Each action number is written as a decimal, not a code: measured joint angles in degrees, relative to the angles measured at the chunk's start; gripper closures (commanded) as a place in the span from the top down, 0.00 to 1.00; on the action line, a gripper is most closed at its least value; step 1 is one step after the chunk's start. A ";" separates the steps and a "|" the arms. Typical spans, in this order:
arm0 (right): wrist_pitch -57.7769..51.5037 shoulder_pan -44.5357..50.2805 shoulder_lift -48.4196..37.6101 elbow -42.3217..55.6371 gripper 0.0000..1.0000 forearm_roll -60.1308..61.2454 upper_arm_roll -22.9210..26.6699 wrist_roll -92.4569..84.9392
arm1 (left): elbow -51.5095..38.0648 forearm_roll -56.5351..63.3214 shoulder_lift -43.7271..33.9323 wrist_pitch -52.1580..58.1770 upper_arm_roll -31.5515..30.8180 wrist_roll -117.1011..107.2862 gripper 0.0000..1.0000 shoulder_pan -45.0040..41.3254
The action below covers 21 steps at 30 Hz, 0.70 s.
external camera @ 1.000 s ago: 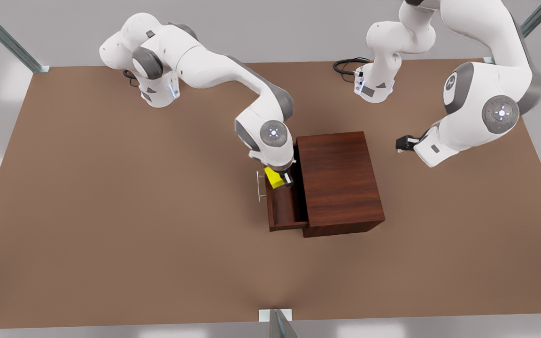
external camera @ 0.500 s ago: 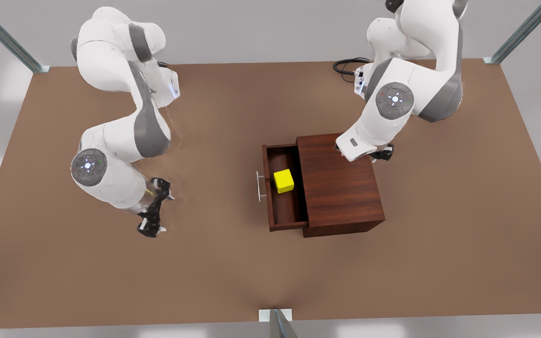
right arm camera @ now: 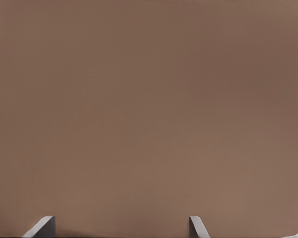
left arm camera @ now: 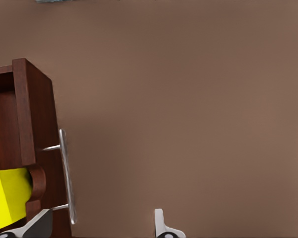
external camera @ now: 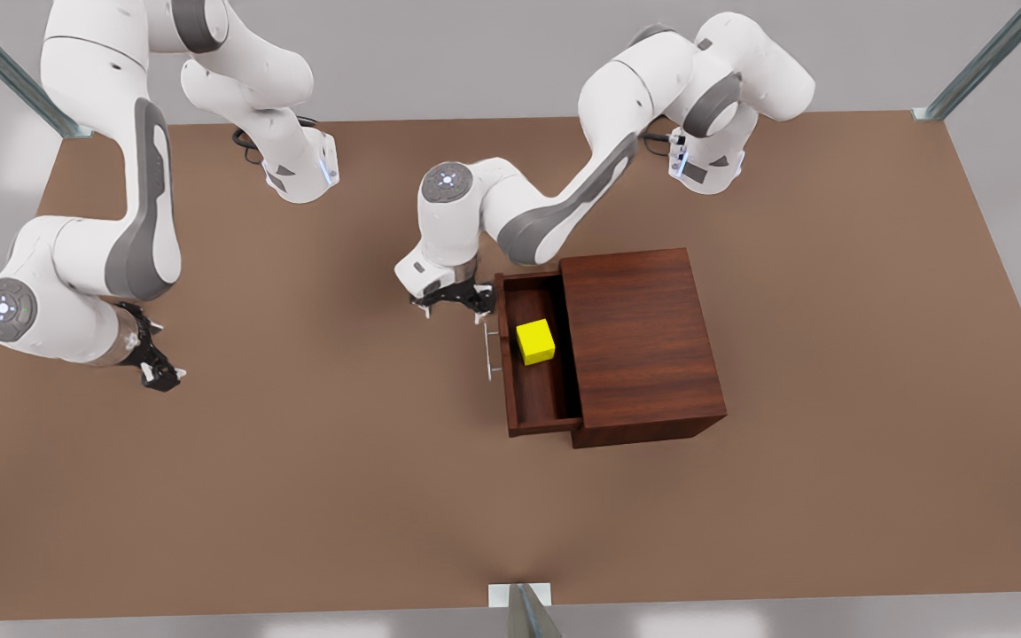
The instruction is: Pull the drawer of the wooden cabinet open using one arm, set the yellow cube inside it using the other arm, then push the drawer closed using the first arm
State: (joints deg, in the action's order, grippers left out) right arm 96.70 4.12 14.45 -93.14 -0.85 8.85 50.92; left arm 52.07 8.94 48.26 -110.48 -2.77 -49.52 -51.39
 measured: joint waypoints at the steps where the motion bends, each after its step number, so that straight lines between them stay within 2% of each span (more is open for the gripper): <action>1: -0.07 0.10 0.10 0.02 1.00 -0.01 0.01 -2.68 | -0.28 0.55 1.13 -1.54 0.29 -2.24 1.00 -0.24; 11: -0.53 0.14 0.85 0.70 1.00 0.01 0.01 -22.62 | -0.32 3.10 7.49 -12.46 4.15 -20.13 1.00 -2.78; 21: -0.61 0.19 1.25 0.91 1.00 0.26 0.01 -33.91 | 0.91 7.83 9.00 -11.40 5.84 -28.64 1.00 -2.57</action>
State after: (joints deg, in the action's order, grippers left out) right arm 96.09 4.31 15.70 -92.23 -0.60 8.86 17.01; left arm 52.98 16.77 57.26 -121.89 3.07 -78.16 -53.96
